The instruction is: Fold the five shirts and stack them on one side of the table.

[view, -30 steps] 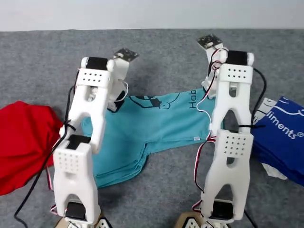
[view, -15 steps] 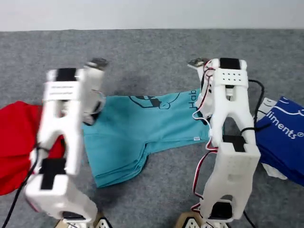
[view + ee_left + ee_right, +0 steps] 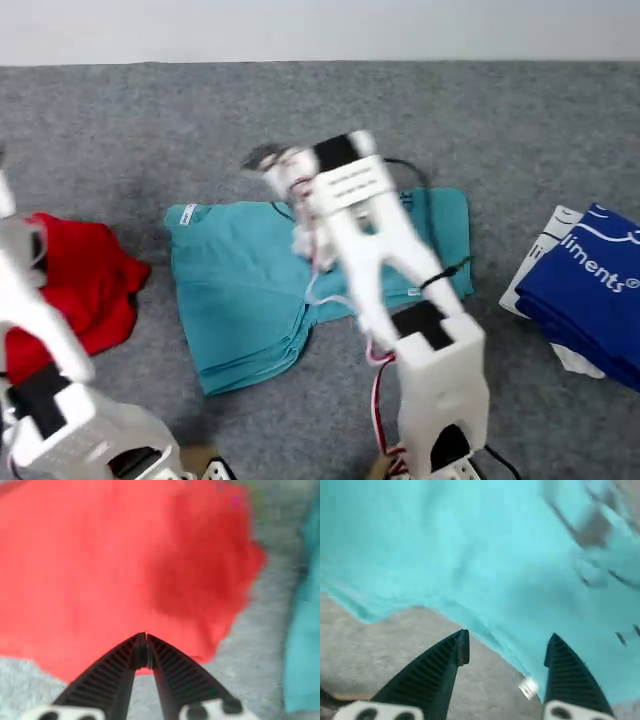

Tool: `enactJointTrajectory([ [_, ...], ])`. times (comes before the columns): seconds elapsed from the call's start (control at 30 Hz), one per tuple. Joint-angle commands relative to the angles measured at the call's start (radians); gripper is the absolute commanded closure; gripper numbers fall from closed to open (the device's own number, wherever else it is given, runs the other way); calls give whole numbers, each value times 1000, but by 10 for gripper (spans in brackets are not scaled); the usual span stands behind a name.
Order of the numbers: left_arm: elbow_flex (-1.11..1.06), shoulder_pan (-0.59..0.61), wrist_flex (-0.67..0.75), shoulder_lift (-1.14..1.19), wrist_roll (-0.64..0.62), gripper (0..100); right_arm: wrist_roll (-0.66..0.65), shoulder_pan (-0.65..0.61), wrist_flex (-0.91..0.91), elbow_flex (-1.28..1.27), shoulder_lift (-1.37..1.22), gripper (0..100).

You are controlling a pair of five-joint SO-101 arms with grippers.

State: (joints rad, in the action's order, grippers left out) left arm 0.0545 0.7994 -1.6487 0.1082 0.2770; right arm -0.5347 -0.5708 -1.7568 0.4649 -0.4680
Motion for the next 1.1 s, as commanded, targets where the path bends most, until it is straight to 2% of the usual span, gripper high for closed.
enactJointTrajectory([
  [0.0, 2, 98, 17, 15, 29, 994, -61, -153, -41, -23, 73, 729],
  [0.2, 2, 207, 17, 32, 37, 994, -68, -326, -38, -209, 168, 749],
  [0.33, 2, 252, 12, 32, 69, 994, -66, -389, 21, -330, 263, 749],
  [0.63, 2, 278, 14, 32, 69, 994, -106, -518, 191, -479, 292, 748],
  [0.9, 2, 279, 17, 32, 68, 994, -109, -536, 489, -606, 291, 748],
  [1.07, 2, 279, 17, 32, 66, 994, -110, -547, 598, -689, 291, 749],
])
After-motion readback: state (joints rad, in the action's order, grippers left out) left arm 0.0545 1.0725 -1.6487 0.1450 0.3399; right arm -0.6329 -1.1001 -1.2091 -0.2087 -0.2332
